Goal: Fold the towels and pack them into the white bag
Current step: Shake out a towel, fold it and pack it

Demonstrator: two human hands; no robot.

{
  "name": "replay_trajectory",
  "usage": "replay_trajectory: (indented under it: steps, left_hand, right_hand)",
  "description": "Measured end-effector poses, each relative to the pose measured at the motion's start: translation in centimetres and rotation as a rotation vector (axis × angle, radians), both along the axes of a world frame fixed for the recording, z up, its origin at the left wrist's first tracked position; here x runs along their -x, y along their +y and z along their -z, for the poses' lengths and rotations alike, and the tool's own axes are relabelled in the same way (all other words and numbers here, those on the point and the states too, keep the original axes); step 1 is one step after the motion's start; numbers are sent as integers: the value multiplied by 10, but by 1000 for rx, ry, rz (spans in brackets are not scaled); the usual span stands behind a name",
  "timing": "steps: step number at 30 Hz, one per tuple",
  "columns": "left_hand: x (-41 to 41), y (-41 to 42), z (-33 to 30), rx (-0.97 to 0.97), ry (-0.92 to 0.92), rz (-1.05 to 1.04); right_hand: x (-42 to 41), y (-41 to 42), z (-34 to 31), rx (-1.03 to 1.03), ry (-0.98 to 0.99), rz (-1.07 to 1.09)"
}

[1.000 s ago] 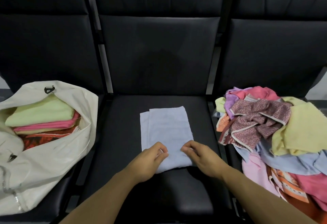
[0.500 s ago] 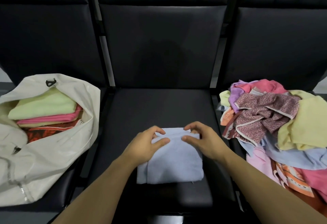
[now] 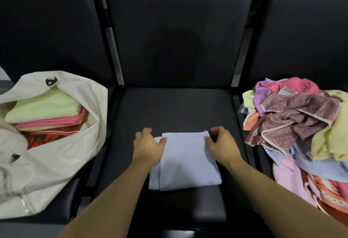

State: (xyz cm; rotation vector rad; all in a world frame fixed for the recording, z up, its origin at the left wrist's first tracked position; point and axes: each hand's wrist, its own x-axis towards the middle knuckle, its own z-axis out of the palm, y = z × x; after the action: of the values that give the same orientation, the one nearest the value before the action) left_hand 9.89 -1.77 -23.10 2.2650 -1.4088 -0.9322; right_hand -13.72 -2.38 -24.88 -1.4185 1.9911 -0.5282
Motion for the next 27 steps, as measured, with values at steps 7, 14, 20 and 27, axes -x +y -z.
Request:
replay_trajectory:
  steps: [7, 14, 20, 27]
  left_hand:
    - [7, 12, 9, -286, -65, -50]
    - [13, 21, 12, -217, 9, 39]
    - [-14, 23, -6, 3, 404, -140]
    - [-89, 23, -67, 255, 437, -149]
  right_hand:
    - [-4, -1, -17, -394, 352, -77]
    - [-24, 9, -15, -257, 75, -120]
    - [-47, 23, -40, -69, -243, -92]
    - [-116, 4, -87, 111, -477, -141]
